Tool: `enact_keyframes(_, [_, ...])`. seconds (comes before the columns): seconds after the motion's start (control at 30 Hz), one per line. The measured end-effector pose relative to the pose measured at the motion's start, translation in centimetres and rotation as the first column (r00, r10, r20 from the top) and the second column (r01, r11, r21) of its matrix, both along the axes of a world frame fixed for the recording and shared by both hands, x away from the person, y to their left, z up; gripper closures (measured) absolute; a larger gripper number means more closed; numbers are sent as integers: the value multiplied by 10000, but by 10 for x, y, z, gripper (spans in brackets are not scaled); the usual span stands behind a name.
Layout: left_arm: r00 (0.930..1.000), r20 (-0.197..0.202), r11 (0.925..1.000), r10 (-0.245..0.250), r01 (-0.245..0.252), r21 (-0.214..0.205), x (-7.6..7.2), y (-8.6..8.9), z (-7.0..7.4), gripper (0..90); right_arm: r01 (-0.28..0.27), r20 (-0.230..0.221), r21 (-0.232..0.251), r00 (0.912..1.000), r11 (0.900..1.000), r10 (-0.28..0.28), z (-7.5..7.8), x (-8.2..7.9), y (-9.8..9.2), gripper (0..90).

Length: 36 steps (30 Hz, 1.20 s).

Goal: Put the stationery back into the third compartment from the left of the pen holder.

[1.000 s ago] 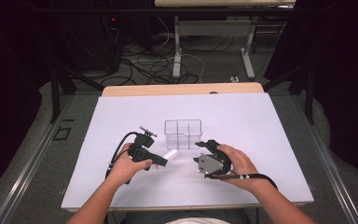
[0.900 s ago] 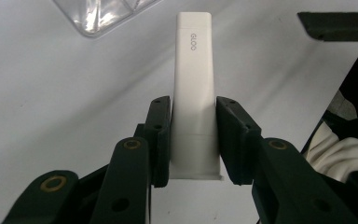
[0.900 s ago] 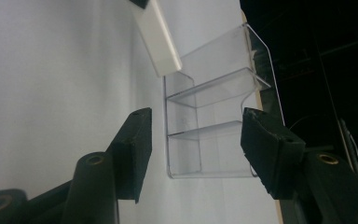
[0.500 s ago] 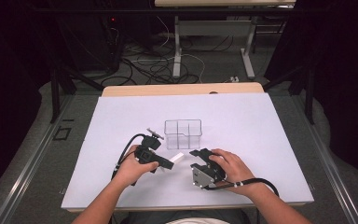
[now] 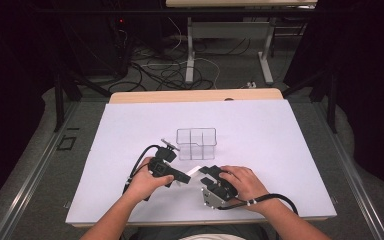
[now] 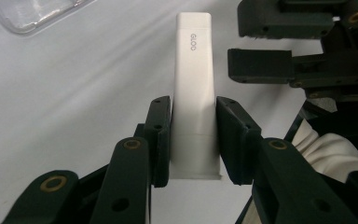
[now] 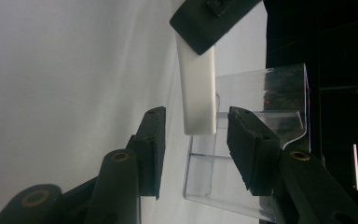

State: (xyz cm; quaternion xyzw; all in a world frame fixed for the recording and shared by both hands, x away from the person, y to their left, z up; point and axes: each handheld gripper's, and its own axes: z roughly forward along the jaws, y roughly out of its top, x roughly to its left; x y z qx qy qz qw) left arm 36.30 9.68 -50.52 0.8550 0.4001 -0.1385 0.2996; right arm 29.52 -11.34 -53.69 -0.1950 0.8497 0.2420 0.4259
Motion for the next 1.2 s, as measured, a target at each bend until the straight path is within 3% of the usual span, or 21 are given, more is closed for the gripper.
enact_keyframes(0.03, [10000, -30, 10000, 15, -15, -62, 0, -1, 0, 676, -130, 93, -157, 9999, 9998, 132, 1, 0, 1, 578])
enact_keyframes(0.13, [9999, -115, 9999, -25, 24, -130, -2, -4, -1, 675, -44, -1, -12, 10000, 10000, 44, -1, -2, 3, 605])
enact_keyframes(0.2, [9999, -115, 9999, -38, 36, -136, -3, -6, -1, 675, -183, 3, -401, 9998, 9990, 183, 1, -1, 5, 617])
enact_keyframes(0.27, [9999, -120, 9998, -60, 58, -177, -3, -8, -1, 675, -188, 58, -63, 9998, 9998, 188, -2, -1, 7, 622])
enact_keyframes(0.37, [9998, -163, 9997, -125, 121, -205, -4, -10, -1, 675, -141, 79, -376, 9999, 9992, 144, -1, -2, 8, 632])
enact_keyframes(0.5, [9997, -236, 9994, -52, 44, -335, -5, -13, -2, 675, -63, 302, -307, 9995, 9995, 73, -2, -2, 9, 646])
enact_keyframes(0.7, [9994, -336, 9983, -65, 45, -583, -7, -16, 1, 675, -59, 85, -431, 9999, 9991, 63, -2, -2, 10, 666])
enact_keyframes(0.8, [9995, -309, 9984, -111, 93, -557, -8, -19, 2, 676, -124, 41, -537, 9999, 9985, 127, -2, -1, 12, 672])
enact_keyframes(0.9, [9995, -305, 9980, -125, 106, -618, -9, -20, 2, 675, -123, 290, -329, 9995, 9994, 133, -4, -1, 12, 683])
enact_keyframes(0.97, [9996, -271, 9982, -127, 111, -592, -9, -21, 2, 675, -150, 91, -663, 9998, 9977, 156, -2, -1, 12, 684])
enact_keyframes(1.2, [9998, -173, 9985, -123, 113, -538, -10, -21, 2, 674, -168, 260, -597, 9995, 9981, 184, -5, -1, 14, 697])
